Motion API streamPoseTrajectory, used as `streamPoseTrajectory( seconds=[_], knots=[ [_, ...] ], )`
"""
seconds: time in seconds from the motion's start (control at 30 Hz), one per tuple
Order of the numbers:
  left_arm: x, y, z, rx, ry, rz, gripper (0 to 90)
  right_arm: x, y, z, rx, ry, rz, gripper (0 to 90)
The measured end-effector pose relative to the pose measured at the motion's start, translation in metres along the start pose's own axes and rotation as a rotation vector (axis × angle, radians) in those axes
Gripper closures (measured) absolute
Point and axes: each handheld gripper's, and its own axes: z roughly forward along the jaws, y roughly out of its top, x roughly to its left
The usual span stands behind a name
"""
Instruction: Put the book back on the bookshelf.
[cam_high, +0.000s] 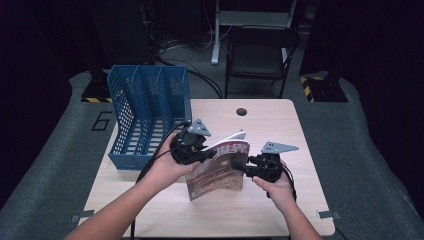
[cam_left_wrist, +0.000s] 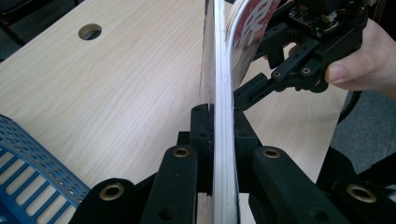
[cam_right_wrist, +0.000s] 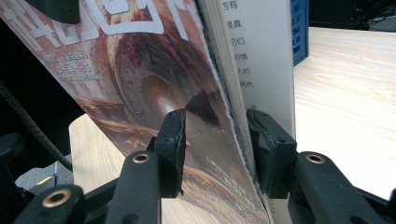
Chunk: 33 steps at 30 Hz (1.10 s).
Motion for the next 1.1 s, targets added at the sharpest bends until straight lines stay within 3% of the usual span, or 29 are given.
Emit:
streamPoseTrajectory(
  seconds=[0.37,0.67,1.1],
  knots=[
    [0.002,0.003,0.000,0.022,-0.012,0.004,83.6,-0.003,-0.003,0.001,0.011,-0.013,-0.003,58.1],
    [0.002,0.010,0.000,0.089,-0.022,0.014,83.7,-0.006,-0.005,0.002,0.015,-0.014,-0.001,58.6],
    [0.004,0.013,0.000,0.106,-0.012,0.006,83.8,-0.012,-0.009,0.003,0.029,-0.044,0.017,55.3]
  ],
)
